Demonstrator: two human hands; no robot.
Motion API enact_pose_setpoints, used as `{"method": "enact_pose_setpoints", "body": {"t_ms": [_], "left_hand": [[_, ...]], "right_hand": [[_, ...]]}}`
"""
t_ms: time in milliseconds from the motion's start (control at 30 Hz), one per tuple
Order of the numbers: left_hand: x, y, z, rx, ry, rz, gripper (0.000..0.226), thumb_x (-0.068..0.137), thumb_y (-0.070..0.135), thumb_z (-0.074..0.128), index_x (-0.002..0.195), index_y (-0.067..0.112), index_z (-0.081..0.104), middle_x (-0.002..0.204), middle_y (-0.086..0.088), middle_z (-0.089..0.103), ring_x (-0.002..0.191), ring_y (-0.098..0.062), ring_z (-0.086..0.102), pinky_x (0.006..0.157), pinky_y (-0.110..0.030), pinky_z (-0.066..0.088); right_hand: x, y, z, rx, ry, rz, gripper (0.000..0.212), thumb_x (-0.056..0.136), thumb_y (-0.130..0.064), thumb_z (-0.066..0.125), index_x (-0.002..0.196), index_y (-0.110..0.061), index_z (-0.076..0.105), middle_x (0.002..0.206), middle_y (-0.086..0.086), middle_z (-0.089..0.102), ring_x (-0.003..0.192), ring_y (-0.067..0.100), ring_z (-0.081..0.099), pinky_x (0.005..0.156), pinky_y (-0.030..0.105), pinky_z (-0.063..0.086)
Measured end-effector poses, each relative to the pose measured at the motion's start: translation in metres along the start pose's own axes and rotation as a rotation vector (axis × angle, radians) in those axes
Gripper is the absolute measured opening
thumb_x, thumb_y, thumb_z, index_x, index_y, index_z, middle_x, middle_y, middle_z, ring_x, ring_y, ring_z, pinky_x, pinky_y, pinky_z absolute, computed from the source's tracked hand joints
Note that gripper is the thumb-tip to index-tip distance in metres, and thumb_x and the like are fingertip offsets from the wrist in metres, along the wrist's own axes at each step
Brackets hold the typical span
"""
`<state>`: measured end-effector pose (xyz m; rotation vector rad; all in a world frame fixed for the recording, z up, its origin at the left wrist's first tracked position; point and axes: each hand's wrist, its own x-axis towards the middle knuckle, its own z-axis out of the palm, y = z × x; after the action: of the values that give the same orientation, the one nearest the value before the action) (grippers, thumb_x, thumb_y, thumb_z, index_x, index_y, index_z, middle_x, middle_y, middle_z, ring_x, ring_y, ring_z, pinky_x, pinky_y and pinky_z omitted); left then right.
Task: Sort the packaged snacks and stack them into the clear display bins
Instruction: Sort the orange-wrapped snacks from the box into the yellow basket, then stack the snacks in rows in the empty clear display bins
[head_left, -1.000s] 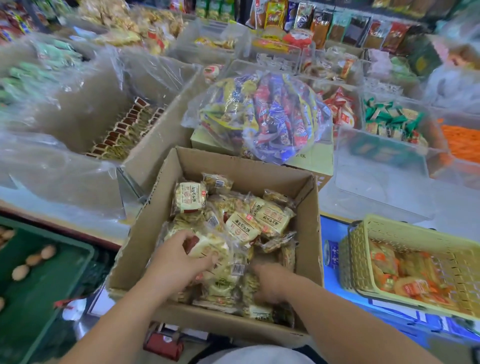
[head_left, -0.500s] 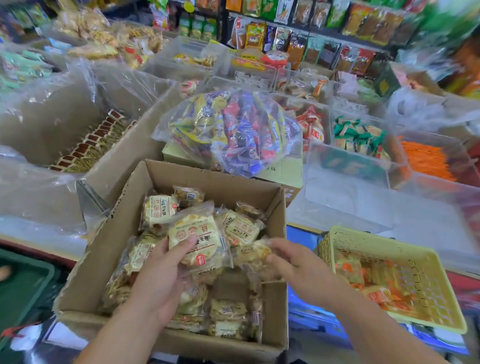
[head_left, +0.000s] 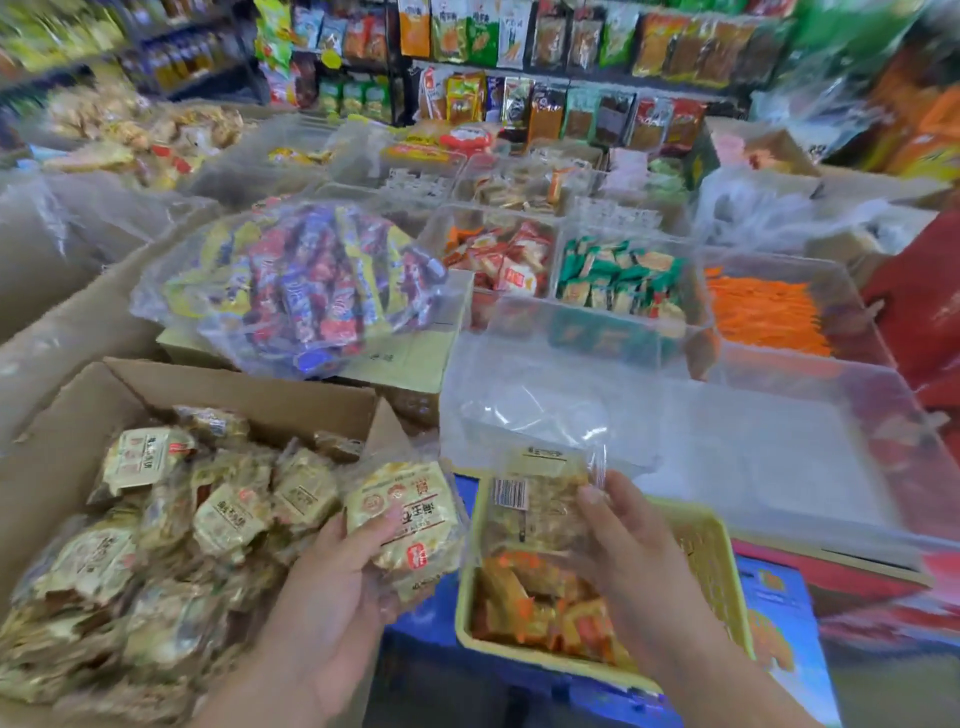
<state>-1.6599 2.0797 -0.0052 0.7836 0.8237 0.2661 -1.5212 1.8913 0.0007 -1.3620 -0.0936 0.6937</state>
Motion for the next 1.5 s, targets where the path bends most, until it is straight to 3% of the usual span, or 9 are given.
{"method": "enact_pose_setpoints", "body": {"t_ms": [167, 300, 400, 700, 833, 967, 1233, 1400, 1500], "left_hand": [[0.0, -0.034, 0.054, 0.046, 0.021, 0.005, 0.047, 0.08, 0.022, 0.073, 0.126, 0.023, 0.065, 0.117, -0.014, 0.076, 0.095, -0.035, 0.077, 0.091, -0.055, 0.056], [-0.001, -0.051, 0.082, 0.091, 0.031, -0.003, 0.051, 0.076, 0.023, 0.074, 0.125, 0.023, 0.064, 0.113, -0.012, 0.078, 0.09, -0.033, 0.078, 0.084, -0.049, 0.056], [0.005, -0.055, 0.095, 0.143, 0.037, 0.013, 0.051, 0.076, 0.024, 0.074, 0.126, 0.024, 0.063, 0.113, -0.01, 0.078, 0.092, -0.033, 0.078, 0.079, -0.046, 0.055], [0.074, -0.03, 0.109, 0.352, 0.106, 0.111, 0.03, 0.093, 0.018, 0.071, 0.122, 0.018, 0.065, 0.105, -0.009, 0.08, 0.089, -0.03, 0.078, 0.088, -0.048, 0.057], [0.13, -0.01, 0.11, 0.428, 0.137, 0.127, 0.032, 0.092, 0.018, 0.074, 0.121, 0.017, 0.063, 0.101, -0.006, 0.08, 0.076, -0.02, 0.077, 0.067, -0.033, 0.058], [0.175, 0.004, 0.108, 0.447, 0.143, 0.057, 0.039, 0.091, 0.016, 0.075, 0.127, 0.016, 0.059, 0.111, -0.011, 0.077, 0.092, -0.031, 0.075, 0.079, -0.044, 0.06], [0.2, -0.006, 0.115, 0.451, 0.066, -0.18, 0.025, 0.095, 0.017, 0.07, 0.119, 0.01, 0.067, 0.102, -0.013, 0.079, 0.084, -0.032, 0.078, 0.052, -0.032, 0.059], [0.193, -0.016, 0.117, 0.513, 0.045, -0.227, 0.029, 0.093, 0.022, 0.071, 0.12, 0.011, 0.069, 0.104, -0.012, 0.079, 0.088, -0.032, 0.078, 0.058, -0.031, 0.057], [0.187, -0.019, 0.124, 0.605, 0.006, -0.19, 0.026, 0.091, 0.02, 0.073, 0.116, 0.013, 0.071, 0.101, -0.011, 0.08, 0.08, -0.026, 0.078, 0.07, -0.034, 0.054]], "right_hand": [[0.004, -0.01, -0.075, -0.392, 0.048, -0.334, 0.033, 0.088, -0.006, 0.076, 0.104, -0.035, 0.072, 0.111, -0.008, 0.075, 0.101, 0.012, 0.073, 0.085, 0.019, 0.055], [0.008, -0.013, -0.114, -0.867, 0.024, -0.855, 0.032, 0.069, 0.002, 0.09, 0.091, -0.014, 0.075, 0.118, -0.006, 0.071, 0.119, 0.014, 0.063, 0.099, 0.029, 0.051], [0.013, -0.011, -0.13, -0.836, 0.068, -0.925, 0.03, 0.066, 0.005, 0.091, 0.087, -0.009, 0.073, 0.118, -0.001, 0.068, 0.123, 0.02, 0.061, 0.099, 0.038, 0.053], [0.032, -0.008, -0.154, -0.734, 0.156, -0.733, 0.027, 0.079, -0.009, 0.085, 0.099, -0.018, 0.068, 0.116, -0.007, 0.064, 0.109, 0.012, 0.066, 0.088, 0.025, 0.056], [0.049, -0.014, -0.143, -0.49, 0.208, -0.263, 0.036, 0.093, -0.015, 0.071, 0.113, -0.044, 0.061, 0.1, -0.015, 0.064, 0.093, 0.013, 0.07, 0.076, 0.03, 0.058], [0.07, -0.02, -0.133, -0.169, 0.26, 0.048, 0.011, 0.102, -0.02, 0.059, 0.1, -0.016, 0.069, 0.1, 0.014, 0.072, 0.085, 0.022, 0.067, 0.079, 0.046, 0.052], [0.095, -0.02, -0.147, -0.054, 0.274, 0.15, 0.011, 0.101, -0.02, 0.057, 0.106, -0.017, 0.066, 0.092, 0.008, 0.07, 0.079, 0.016, 0.062, 0.067, 0.032, 0.044], [0.099, -0.018, -0.166, 0.089, 0.181, 0.142, 0.062, 0.078, -0.001, 0.069, 0.124, -0.042, 0.056, 0.099, 0.015, 0.075, 0.09, 0.032, 0.075, 0.066, 0.037, 0.061], [0.102, -0.018, -0.18, 0.105, 0.176, 0.154, 0.065, 0.078, 0.013, 0.07, 0.124, -0.032, 0.06, 0.09, 0.014, 0.075, 0.09, 0.037, 0.075, 0.072, 0.043, 0.062]]}}
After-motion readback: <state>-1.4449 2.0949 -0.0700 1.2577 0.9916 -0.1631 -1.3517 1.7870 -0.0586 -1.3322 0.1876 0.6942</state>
